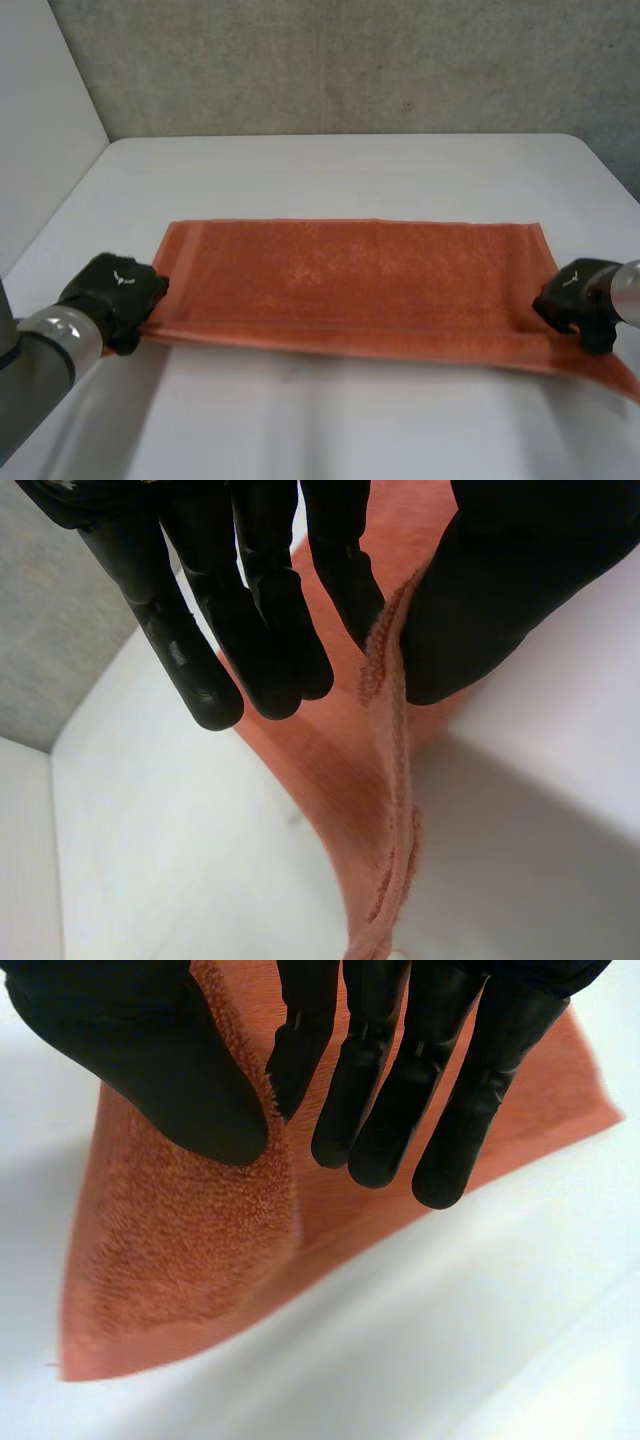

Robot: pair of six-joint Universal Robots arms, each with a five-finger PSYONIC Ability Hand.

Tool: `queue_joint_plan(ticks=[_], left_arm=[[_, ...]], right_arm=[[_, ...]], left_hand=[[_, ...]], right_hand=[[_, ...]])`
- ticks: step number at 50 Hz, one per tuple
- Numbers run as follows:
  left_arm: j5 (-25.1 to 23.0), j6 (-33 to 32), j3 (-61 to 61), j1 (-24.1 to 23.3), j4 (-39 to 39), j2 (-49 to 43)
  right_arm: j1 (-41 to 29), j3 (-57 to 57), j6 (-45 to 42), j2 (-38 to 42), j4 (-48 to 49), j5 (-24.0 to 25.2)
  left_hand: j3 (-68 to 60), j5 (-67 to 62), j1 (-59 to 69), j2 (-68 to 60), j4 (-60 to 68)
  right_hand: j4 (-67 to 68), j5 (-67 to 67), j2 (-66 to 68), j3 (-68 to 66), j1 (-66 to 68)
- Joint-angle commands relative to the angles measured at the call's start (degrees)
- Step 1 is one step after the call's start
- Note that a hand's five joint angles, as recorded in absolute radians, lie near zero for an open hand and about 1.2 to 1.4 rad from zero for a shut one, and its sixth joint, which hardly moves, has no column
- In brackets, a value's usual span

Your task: Fold the laundry

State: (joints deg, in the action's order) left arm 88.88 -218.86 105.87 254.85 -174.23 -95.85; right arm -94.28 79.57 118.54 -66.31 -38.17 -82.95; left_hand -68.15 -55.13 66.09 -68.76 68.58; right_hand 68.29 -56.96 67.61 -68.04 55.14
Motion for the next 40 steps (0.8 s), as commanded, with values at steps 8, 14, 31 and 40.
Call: queue_joint_plan(ticks=[8,14,31,40], left_arm=[[0.3,-6.5,-24.7,-3.1,-20.3,-28.4],[0.1,-6.7,-37.7,-3.5,-21.8,-39.1],[-4.0,-6.8,-41.0,-4.0,-34.7,-45.8],[-5.7,-6.3,-34.7,-5.6,-41.0,-38.6]], right_arm=[[-4.3,-19.4,11.1,18.9,19.9,-4.3],[-5.5,-27.4,11.4,26.2,25.3,-6.0],[-7.8,-41.7,17.9,36.2,33.3,-11.4],[-6.9,-31.4,31.7,20.8,34.2,-9.1]], left_hand=[[-11.9,-14.9,13.9,-11.2,11.4],[-11.9,-14.9,13.9,-11.2,11.4],[57.3,54.2,-55.2,57.9,-57.7],[58.1,55.1,-56.1,58.8,-58.6]], right_hand=[[11.7,-13.0,12.4,-12.0,24.9],[11.7,-13.0,12.4,-12.0,24.9],[-58.3,57.0,-57.6,58.0,-45.1],[-58.3,57.0,-57.6,58.0,-45.1]])
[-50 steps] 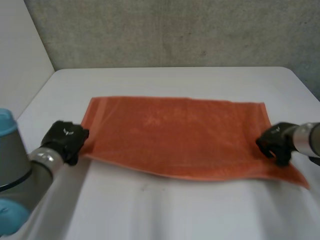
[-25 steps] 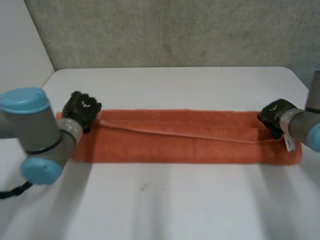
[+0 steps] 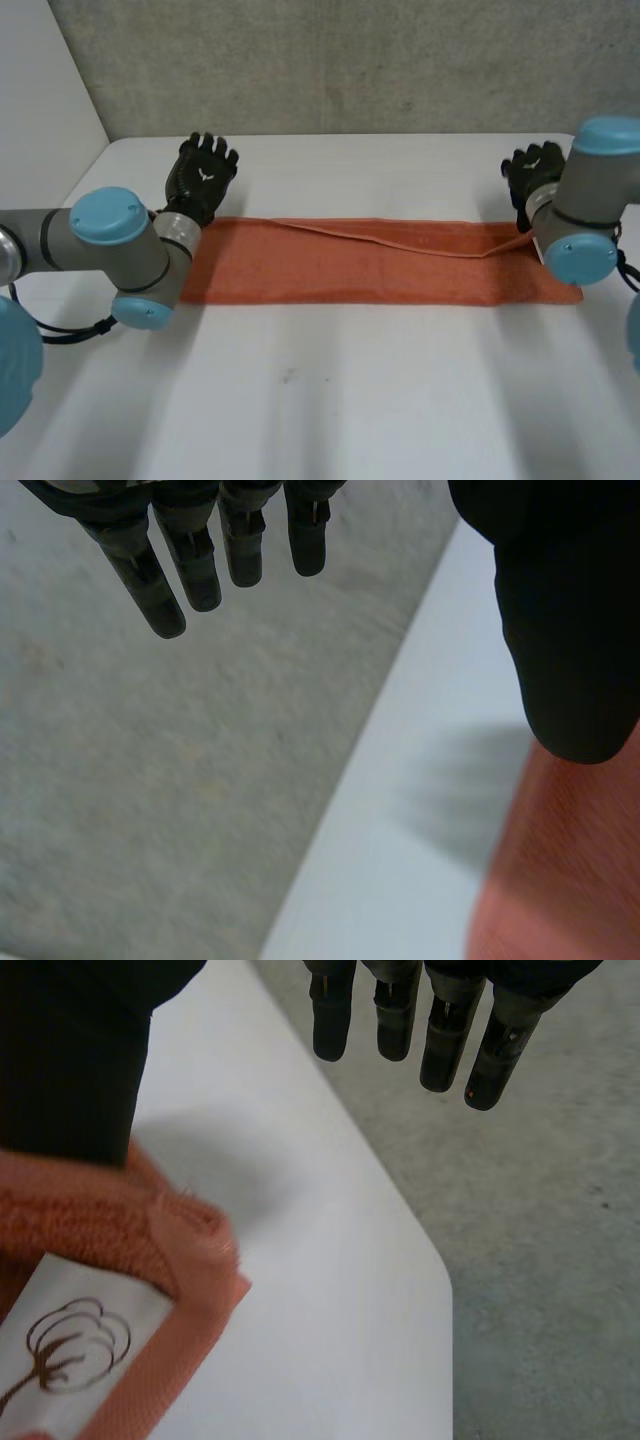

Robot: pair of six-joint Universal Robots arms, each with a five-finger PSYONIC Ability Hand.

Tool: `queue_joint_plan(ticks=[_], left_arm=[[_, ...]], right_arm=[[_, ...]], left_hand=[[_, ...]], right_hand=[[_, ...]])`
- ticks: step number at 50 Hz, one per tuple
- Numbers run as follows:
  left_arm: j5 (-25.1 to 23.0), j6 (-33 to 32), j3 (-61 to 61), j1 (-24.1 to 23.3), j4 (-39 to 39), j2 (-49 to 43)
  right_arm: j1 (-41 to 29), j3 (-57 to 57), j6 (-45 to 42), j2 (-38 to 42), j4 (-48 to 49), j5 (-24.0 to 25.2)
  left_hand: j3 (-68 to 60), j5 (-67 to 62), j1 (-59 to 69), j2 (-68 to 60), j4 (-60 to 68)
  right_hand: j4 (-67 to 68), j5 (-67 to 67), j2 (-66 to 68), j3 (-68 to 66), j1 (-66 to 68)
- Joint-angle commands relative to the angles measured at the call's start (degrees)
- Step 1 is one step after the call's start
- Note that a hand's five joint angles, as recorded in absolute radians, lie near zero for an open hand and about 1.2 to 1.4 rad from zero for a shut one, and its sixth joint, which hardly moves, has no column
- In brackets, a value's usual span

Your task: Fold the laundry

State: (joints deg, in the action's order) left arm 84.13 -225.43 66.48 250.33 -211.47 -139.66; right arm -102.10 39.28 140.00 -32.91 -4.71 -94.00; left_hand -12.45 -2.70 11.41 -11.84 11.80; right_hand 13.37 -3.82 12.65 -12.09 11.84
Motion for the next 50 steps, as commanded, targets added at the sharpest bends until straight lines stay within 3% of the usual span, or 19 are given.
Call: queue_joint_plan(ticks=[1,8,12,13,16,18,28,35,38,39,40,45,50], left_arm=[[-0.9,0.3,5.9,-1.2,-3.9,6.9],[-0.7,0.7,13.3,-1.5,-3.6,14.5],[-0.6,3.6,20.0,-1.5,-2.9,19.2],[-0.6,4.1,20.9,-1.6,-2.5,19.6],[-0.6,5.5,23.3,-1.9,0.0,21.2],[-0.6,6.0,24.0,-2.0,1.3,21.6],[-0.5,6.5,25.6,-2.0,4.2,21.4],[-0.5,6.8,25.7,-2.0,4.1,21.0],[-0.5,6.8,25.7,-1.9,4.1,21.0],[-0.5,6.8,25.7,-1.9,4.0,21.0],[-0.5,6.8,25.7,-1.9,4.0,21.1],[-0.4,6.8,25.8,-1.9,4.0,21.4],[-0.4,6.8,26.4,-1.7,4.0,21.7]], right_arm=[[0.9,11.9,12.0,-16.3,1.2,4.1],[3.9,23.2,13.3,-26.9,0.2,14.5],[6.2,25.8,13.5,-27.2,-4.1,16.8],[7.1,26.6,13.4,-27.0,-7.7,17.9],[7.2,26.6,13.2,-26.4,-11.4,18.5],[7.3,26.5,13.1,-24.7,-13.5,18.9],[7.3,20.0,12.4,-13.2,-14.5,20.4],[6.8,10.1,13.0,-4.1,-14.7,19.5],[6.6,6.9,14.3,-2.7,-14.3,18.4],[6.6,6.9,14.3,-2.7,-14.3,18.4],[6.7,6.4,17.6,-2.7,-12.8,16.9],[6.8,8.8,23.7,-5.5,-7.4,16.0],[7.3,14.1,23.7,-10.6,-6.8,16.2]], left_hand=[[2.5,2.7,-1.4,1.8,-1.8],[2.5,2.7,-1.4,1.8,-1.8],[-1.6,-1.4,2.7,-2.2,2.3],[-2.6,-2.4,3.7,-3.2,3.3],[-5.2,-4.9,6.2,-5.8,5.8],[-5.8,-5.6,6.9,-6.4,6.5],[-8.2,-7.9,9.2,-8.8,8.8],[-7.9,-7.6,8.9,-8.5,8.5],[-7.7,-7.4,8.7,-8.3,8.3],[-7.5,-7.3,8.6,-8.1,8.2],[-7.5,-7.3,8.6,-8.1,8.2],[-7.5,-7.3,8.6,-8.1,8.2],[-7.5,-7.3,8.6,-8.1,8.2]], right_hand=[[-3.4,3.8,-2.6,2.1,-1.8],[-3.4,3.8,-2.6,2.1,-1.8],[13.0,-12.5,13.7,-14.3,14.5],[28.7,-28.2,29.4,-30.0,30.2],[41.4,-41.0,42.1,-42.7,42.9],[57.6,-57.1,58.3,-58.8,59.1],[66.6,-66.2,67.4,-67.9,68.2],[64.2,-63.7,64.9,-65.5,65.7],[12.5,-12.1,13.3,-13.8,14.1],[12.4,-11.9,13.1,-13.6,13.9],[-3.4,3.8,-2.6,2.1,-1.8],[-3.4,3.8,-2.6,2.1,-1.8],[-3.4,3.8,-2.6,2.1,-1.8]])
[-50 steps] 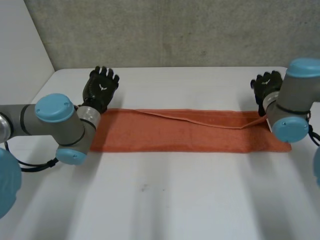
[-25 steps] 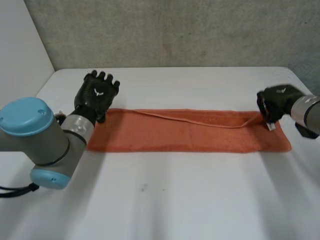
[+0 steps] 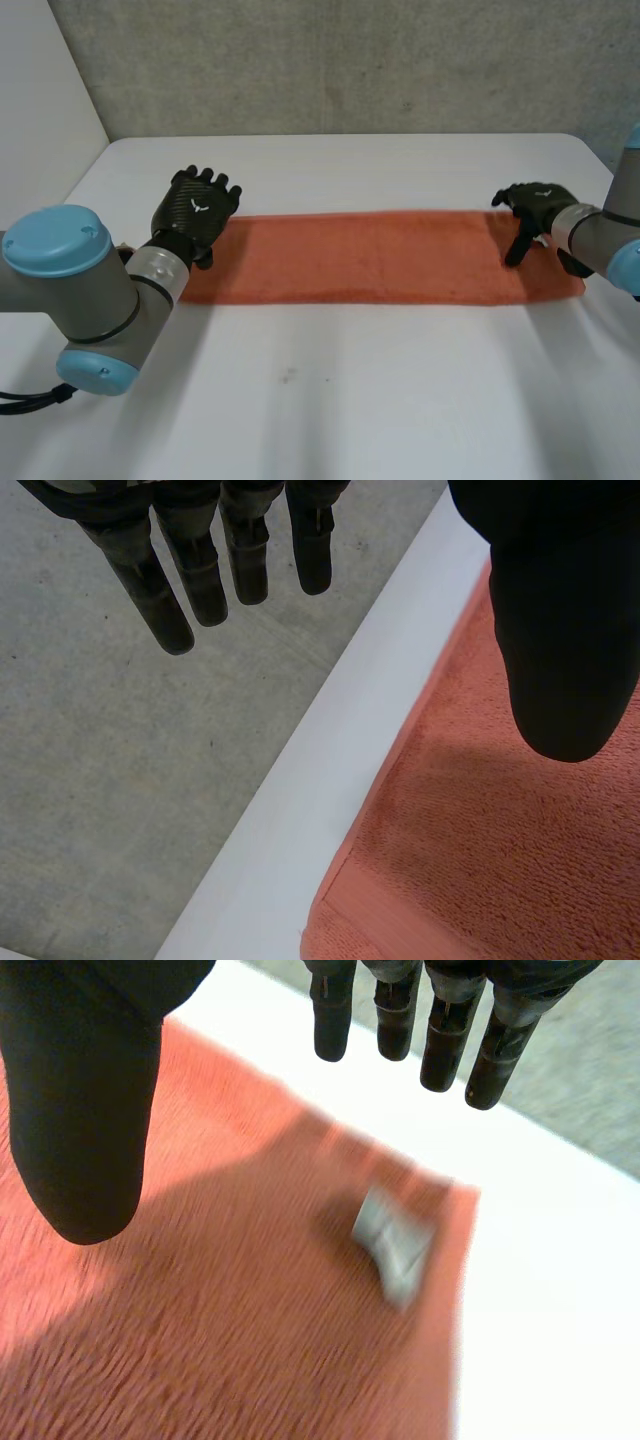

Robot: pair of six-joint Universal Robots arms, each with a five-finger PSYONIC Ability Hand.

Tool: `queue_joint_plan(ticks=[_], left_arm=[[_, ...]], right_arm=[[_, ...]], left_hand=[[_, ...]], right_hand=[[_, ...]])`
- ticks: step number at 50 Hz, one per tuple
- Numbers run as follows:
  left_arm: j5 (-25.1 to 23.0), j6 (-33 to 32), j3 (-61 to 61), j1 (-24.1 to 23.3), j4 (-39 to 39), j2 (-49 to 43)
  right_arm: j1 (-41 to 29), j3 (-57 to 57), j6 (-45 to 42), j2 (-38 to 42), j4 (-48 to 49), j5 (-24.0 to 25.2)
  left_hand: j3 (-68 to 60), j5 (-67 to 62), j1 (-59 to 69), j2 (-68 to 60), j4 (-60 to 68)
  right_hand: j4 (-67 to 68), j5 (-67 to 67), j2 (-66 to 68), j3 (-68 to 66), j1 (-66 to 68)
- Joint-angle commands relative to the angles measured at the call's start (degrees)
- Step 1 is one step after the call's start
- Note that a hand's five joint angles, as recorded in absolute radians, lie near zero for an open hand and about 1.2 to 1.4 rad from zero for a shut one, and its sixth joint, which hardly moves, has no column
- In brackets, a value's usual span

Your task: Fold the laundry

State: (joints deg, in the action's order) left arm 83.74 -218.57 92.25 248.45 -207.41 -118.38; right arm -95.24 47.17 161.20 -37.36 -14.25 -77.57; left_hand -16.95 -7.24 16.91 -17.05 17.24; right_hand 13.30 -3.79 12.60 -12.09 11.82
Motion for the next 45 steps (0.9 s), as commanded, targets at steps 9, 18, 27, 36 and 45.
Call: queue_joint_plan(ticks=[9,18,27,36,45], left_arm=[[0.0,0.1,1.4,0.4,-0.1,0.6],[0.0,0.1,1.5,0.5,-0.1,0.7],[0.1,0.1,1.6,0.2,-0.1,0.6],[1.2,0.1,1.7,-0.2,0.0,0.7],[1.2,0.2,2.4,-0.1,-0.1,1.6]], right_arm=[[5.3,23.2,-9.6,-13.3,3.1,1.5],[9.7,30.1,-12.1,-14.1,6.4,5.2],[11.2,31.8,-12.4,-13.9,9.5,5.5],[11.9,30.4,-12.4,-13.4,11.7,5.0],[19.6,22.4,-23.8,-14.0,13.0,-7.0]], left_hand=[[-3.0,-2.7,3.1,-2.9,2.7],[-3.0,-2.7,3.1,-2.9,2.7],[-3.0,-2.7,3.1,-2.9,2.7],[-2.7,-2.4,2.7,-2.6,2.4],[-2.5,-2.2,2.6,-2.4,2.2]], right_hand=[[14.9,-14.4,15.6,-16.1,16.4],[22.5,-22.0,23.2,-23.7,24.0],[35.9,-35.5,36.7,-37.2,37.4],[66.7,-66.2,67.4,-67.9,68.2],[66.7,-66.2,67.4,-67.9,68.2]])
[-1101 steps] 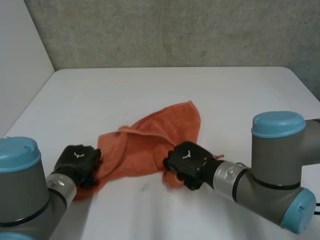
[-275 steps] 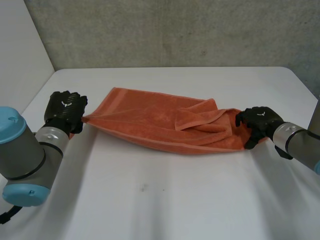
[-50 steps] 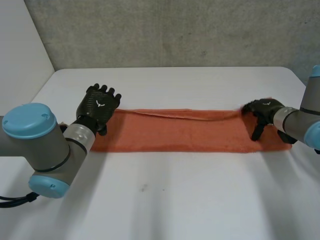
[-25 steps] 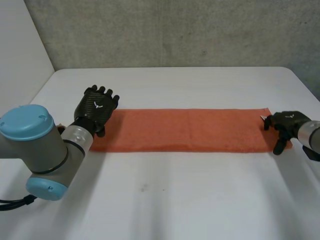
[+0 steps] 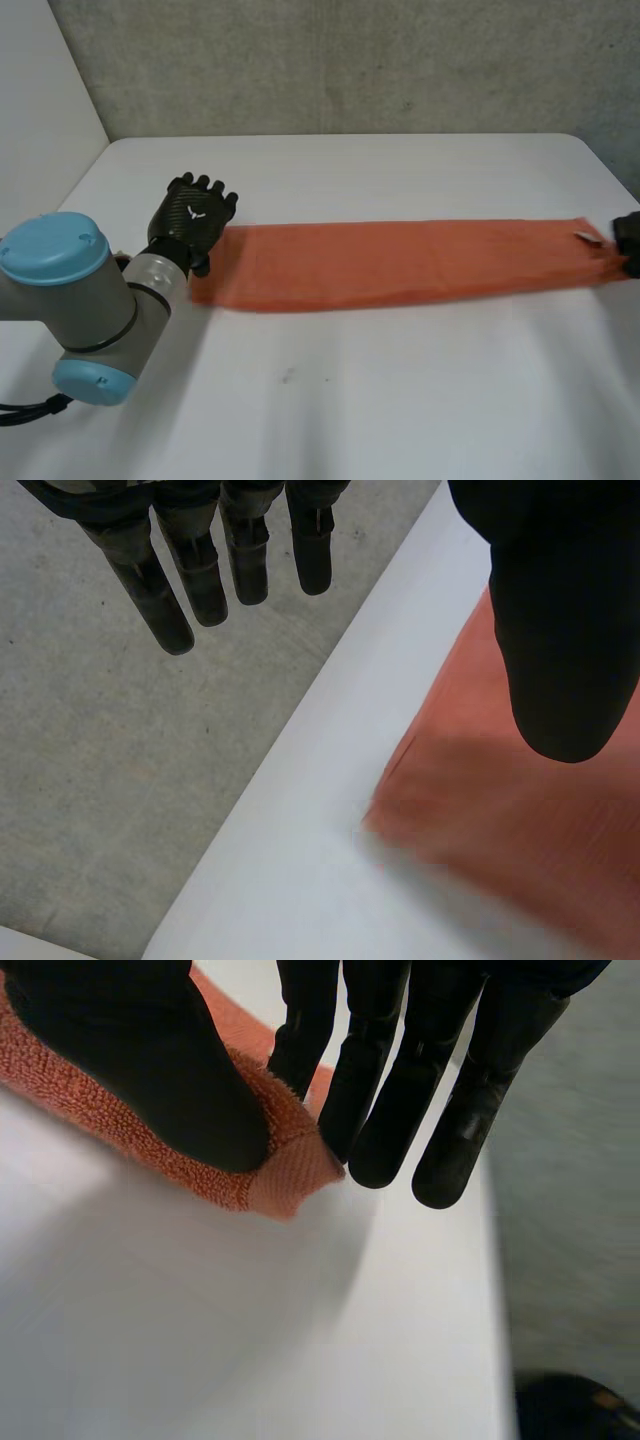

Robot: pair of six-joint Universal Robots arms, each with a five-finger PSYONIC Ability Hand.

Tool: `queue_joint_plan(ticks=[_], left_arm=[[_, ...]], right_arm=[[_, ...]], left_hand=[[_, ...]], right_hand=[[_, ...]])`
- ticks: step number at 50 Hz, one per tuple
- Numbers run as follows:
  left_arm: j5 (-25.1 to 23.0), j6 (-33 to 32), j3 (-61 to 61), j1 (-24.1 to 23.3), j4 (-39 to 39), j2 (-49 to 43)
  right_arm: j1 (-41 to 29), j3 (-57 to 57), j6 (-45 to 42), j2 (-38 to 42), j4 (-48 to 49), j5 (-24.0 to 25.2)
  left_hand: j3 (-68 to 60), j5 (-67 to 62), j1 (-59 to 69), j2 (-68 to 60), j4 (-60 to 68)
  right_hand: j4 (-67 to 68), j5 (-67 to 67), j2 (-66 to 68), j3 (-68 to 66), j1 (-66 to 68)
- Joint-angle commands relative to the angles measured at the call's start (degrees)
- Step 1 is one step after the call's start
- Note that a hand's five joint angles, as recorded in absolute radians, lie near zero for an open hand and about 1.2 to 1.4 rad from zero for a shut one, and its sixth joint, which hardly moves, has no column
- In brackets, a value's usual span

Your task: Fold the laundry

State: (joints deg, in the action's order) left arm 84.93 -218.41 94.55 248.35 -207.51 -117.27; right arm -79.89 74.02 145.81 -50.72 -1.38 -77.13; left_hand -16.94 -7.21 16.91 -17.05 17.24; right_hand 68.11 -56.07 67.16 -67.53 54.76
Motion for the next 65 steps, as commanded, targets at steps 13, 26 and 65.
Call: queue_joint_plan(ticks=[13,26,65], left_arm=[[0.1,0.0,0.1,-0.1,0.0,0.7],[0.1,3.2,0.8,0.6,0.0,2.1],[-0.2,18.2,-7.6,-11.0,1.9,-0.8]], right_arm=[[-8.2,-10.0,-8.5,-4.2,0.2,-6.8],[-43.3,-13.9,-9.2,4.3,8.8,3.6],[-23.3,13.6,6.9,-4.8,8.8,-2.5]], left_hand=[[-2.4,-2.1,2.4,-2.3,2.1],[-2.2,-1.9,2.2,-2.1,1.9],[-2.0,-1.7,2.0,-1.9,1.7]], right_hand=[[11.9,-13.9,12.8,-12.5,25.2],[11.9,-13.9,12.8,-12.5,25.2],[10.0,-12.0,10.9,-10.5,23.3]])
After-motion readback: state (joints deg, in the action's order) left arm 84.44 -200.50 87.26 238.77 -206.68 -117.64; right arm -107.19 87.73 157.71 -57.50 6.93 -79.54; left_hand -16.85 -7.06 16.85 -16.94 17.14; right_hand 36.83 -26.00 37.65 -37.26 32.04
